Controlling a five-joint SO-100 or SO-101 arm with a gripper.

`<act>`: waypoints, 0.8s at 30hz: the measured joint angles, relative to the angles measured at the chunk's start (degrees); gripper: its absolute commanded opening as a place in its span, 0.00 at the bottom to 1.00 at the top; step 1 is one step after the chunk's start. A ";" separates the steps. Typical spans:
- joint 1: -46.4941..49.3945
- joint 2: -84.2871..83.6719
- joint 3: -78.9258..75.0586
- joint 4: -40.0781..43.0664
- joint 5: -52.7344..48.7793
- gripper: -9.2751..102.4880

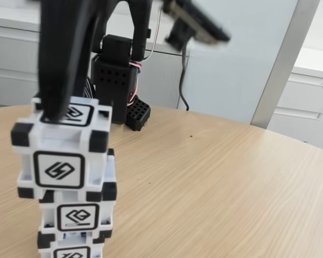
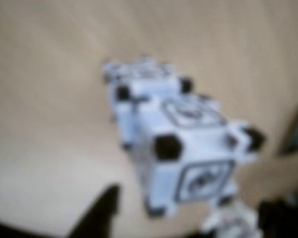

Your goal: Stack cubes from left to right.

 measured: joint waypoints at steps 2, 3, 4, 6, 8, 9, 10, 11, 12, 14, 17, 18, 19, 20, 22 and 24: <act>0.00 3.43 0.00 1.05 0.53 0.35; 0.00 4.92 0.00 1.23 0.79 0.34; 0.00 6.42 0.00 1.41 1.05 0.34; 0.00 9.40 0.00 1.58 1.23 0.31; -0.09 12.30 0.00 1.58 1.67 0.27; -0.26 13.62 0.00 1.58 2.37 0.25; -0.44 15.03 0.00 1.58 3.16 0.24; -0.97 16.17 0.00 1.58 4.13 0.22; -1.67 17.31 0.00 1.58 5.10 0.19; -3.43 19.34 0.00 1.58 5.89 0.08; -7.29 21.27 0.00 1.58 7.03 0.08; -8.88 21.62 0.00 1.58 7.29 0.08; -10.11 21.80 -0.09 1.58 7.56 0.08; -10.90 21.97 -0.09 1.58 7.91 0.08; -11.78 21.97 -0.09 1.58 8.35 0.08; -13.45 21.97 -0.09 1.49 8.35 0.08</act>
